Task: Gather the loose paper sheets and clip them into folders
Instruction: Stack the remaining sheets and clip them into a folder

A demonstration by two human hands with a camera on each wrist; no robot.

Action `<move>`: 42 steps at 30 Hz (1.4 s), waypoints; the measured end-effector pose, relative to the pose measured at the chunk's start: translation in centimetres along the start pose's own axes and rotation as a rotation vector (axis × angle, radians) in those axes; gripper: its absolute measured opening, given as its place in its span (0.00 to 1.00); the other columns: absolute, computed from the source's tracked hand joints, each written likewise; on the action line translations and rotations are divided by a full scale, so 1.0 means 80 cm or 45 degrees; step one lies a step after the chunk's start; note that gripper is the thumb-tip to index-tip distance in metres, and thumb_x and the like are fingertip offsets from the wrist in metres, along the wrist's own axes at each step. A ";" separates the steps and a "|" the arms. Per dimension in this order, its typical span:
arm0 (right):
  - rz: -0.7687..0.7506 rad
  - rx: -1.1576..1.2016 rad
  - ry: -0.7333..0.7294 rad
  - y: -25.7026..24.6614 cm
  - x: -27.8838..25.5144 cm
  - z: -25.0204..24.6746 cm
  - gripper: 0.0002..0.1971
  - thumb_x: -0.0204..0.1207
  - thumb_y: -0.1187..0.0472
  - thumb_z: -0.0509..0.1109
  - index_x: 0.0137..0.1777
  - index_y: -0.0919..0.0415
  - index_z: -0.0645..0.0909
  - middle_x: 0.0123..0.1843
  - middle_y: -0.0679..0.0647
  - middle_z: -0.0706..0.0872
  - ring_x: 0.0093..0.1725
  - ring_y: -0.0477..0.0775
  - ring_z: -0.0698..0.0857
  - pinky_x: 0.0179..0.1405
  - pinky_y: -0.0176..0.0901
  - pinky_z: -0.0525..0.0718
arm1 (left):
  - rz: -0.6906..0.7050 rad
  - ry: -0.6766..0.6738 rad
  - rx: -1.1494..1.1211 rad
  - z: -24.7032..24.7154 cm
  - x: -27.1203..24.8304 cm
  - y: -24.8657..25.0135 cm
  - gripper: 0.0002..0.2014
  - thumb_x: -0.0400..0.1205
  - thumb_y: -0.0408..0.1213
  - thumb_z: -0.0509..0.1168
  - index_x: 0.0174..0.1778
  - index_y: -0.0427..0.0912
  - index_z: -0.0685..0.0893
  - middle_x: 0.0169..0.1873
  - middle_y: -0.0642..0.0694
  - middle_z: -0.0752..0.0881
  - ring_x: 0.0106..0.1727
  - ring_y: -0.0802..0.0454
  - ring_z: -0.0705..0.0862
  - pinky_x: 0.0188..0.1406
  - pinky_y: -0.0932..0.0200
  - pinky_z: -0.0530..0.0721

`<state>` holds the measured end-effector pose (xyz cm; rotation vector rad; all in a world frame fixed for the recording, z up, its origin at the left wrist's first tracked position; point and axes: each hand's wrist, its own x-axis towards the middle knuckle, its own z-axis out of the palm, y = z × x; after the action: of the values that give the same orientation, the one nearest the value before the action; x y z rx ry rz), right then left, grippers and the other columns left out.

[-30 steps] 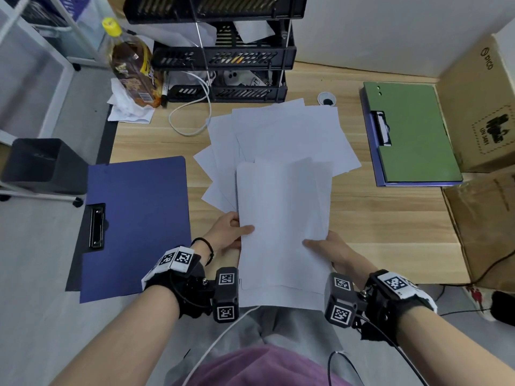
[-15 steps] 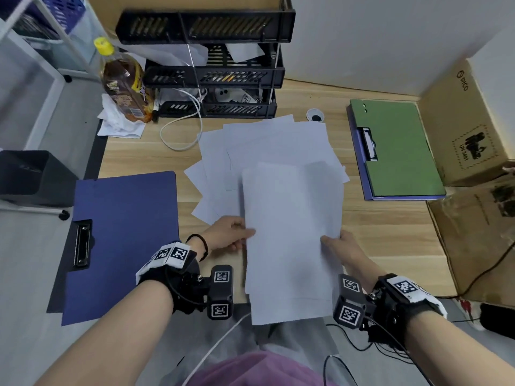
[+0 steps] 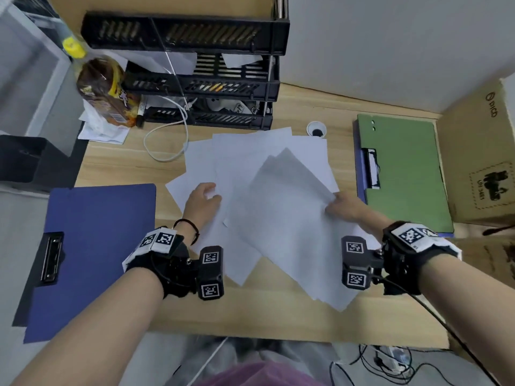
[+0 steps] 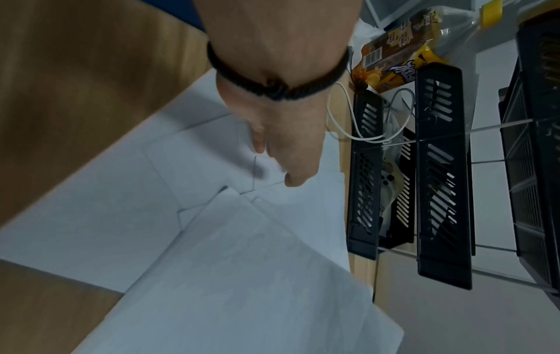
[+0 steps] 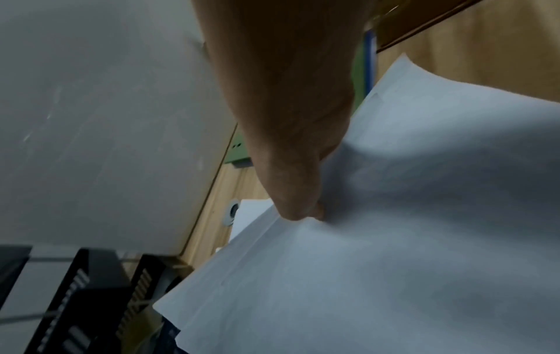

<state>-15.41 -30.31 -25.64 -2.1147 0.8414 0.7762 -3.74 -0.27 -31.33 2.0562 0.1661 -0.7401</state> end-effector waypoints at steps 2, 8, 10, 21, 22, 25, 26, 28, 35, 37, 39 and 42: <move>-0.126 -0.212 -0.005 -0.026 0.026 -0.012 0.07 0.76 0.71 0.62 0.45 0.70 0.82 0.44 0.62 0.81 0.44 0.59 0.80 0.38 0.43 0.72 | -0.028 0.052 -0.030 0.005 0.010 0.007 0.21 0.82 0.36 0.64 0.72 0.42 0.73 0.72 0.44 0.75 0.73 0.46 0.74 0.63 0.60 0.70; -0.505 -0.741 0.027 -0.081 0.102 -0.017 0.13 0.77 0.67 0.60 0.54 0.69 0.83 0.61 0.68 0.79 0.62 0.71 0.78 0.56 0.54 0.80 | -0.104 0.120 -0.087 0.014 0.025 0.016 0.29 0.79 0.41 0.69 0.76 0.45 0.68 0.75 0.48 0.71 0.74 0.47 0.72 0.62 0.60 0.71; -0.588 -0.826 0.044 -0.098 0.120 -0.013 0.16 0.79 0.66 0.60 0.64 0.68 0.81 0.68 0.66 0.75 0.67 0.70 0.74 0.64 0.58 0.78 | -0.117 0.145 -0.086 0.016 0.026 0.013 0.32 0.78 0.40 0.72 0.77 0.44 0.68 0.75 0.47 0.70 0.73 0.47 0.72 0.61 0.60 0.72; -0.709 -0.932 0.122 -0.116 0.155 0.020 0.48 0.62 0.43 0.82 0.77 0.60 0.62 0.76 0.57 0.65 0.74 0.62 0.65 0.66 0.61 0.72 | -0.020 0.261 0.023 0.025 0.022 0.005 0.29 0.75 0.37 0.75 0.72 0.44 0.74 0.66 0.49 0.72 0.59 0.53 0.74 0.56 0.64 0.73; -0.699 -0.924 0.142 -0.111 0.151 0.023 0.49 0.60 0.42 0.83 0.76 0.60 0.63 0.75 0.57 0.66 0.73 0.62 0.66 0.65 0.60 0.73 | -0.013 0.250 0.027 0.024 0.021 0.005 0.29 0.75 0.37 0.75 0.72 0.44 0.74 0.65 0.49 0.71 0.58 0.53 0.74 0.56 0.64 0.73; -0.672 -0.881 0.195 -0.094 0.136 0.033 0.47 0.60 0.42 0.83 0.74 0.59 0.65 0.70 0.57 0.70 0.69 0.62 0.70 0.63 0.57 0.74 | 0.013 0.204 0.037 0.023 0.015 0.004 0.29 0.75 0.36 0.74 0.71 0.45 0.74 0.63 0.51 0.70 0.56 0.54 0.75 0.56 0.64 0.75; -0.660 -0.874 0.203 -0.088 0.131 0.036 0.46 0.60 0.42 0.83 0.73 0.59 0.65 0.69 0.57 0.72 0.68 0.61 0.71 0.63 0.56 0.73 | 0.018 0.183 0.048 0.023 0.012 0.003 0.28 0.75 0.36 0.74 0.71 0.45 0.73 0.63 0.52 0.70 0.55 0.54 0.75 0.54 0.64 0.75; -0.621 -0.866 0.184 -0.076 0.119 0.043 0.43 0.61 0.42 0.82 0.72 0.57 0.66 0.65 0.55 0.75 0.66 0.60 0.74 0.62 0.54 0.70 | 0.022 0.131 0.065 0.023 0.005 0.001 0.28 0.75 0.36 0.74 0.71 0.46 0.73 0.62 0.52 0.70 0.52 0.54 0.76 0.52 0.63 0.75; -0.571 -0.917 -0.069 -0.039 0.065 0.066 0.11 0.78 0.57 0.67 0.58 0.59 0.75 0.61 0.57 0.85 0.65 0.63 0.80 0.60 0.52 0.73 | -0.014 -0.048 0.047 0.019 -0.028 -0.038 0.21 0.75 0.33 0.74 0.62 0.49 0.78 0.42 0.54 0.80 0.46 0.55 0.79 0.51 0.65 0.76; -0.552 -0.845 -0.196 -0.029 0.052 0.074 0.20 0.80 0.61 0.64 0.72 0.60 0.74 0.70 0.58 0.82 0.70 0.63 0.78 0.66 0.53 0.76 | -0.030 -0.078 0.067 0.015 -0.041 -0.054 0.16 0.74 0.32 0.74 0.56 0.48 0.82 0.39 0.51 0.82 0.43 0.55 0.80 0.45 0.68 0.76; -0.555 -0.814 -0.264 -0.025 0.041 0.081 0.23 0.80 0.63 0.62 0.76 0.57 0.73 0.73 0.57 0.80 0.72 0.62 0.77 0.68 0.53 0.77 | -0.041 -0.125 0.087 0.011 -0.052 -0.064 0.13 0.74 0.31 0.73 0.51 0.49 0.83 0.37 0.50 0.83 0.40 0.56 0.80 0.43 0.68 0.76; -0.557 -0.760 -0.254 -0.027 0.039 0.084 0.20 0.78 0.64 0.62 0.70 0.57 0.78 0.68 0.57 0.82 0.69 0.63 0.79 0.63 0.51 0.79 | -0.039 -0.195 0.054 0.003 -0.056 -0.064 0.10 0.77 0.30 0.70 0.51 0.48 0.84 0.38 0.49 0.84 0.40 0.57 0.82 0.46 0.66 0.77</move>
<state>-13.64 -24.91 -30.81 -2.5449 0.0133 1.0598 -9.49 3.20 -32.60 2.0313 0.0961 -0.9236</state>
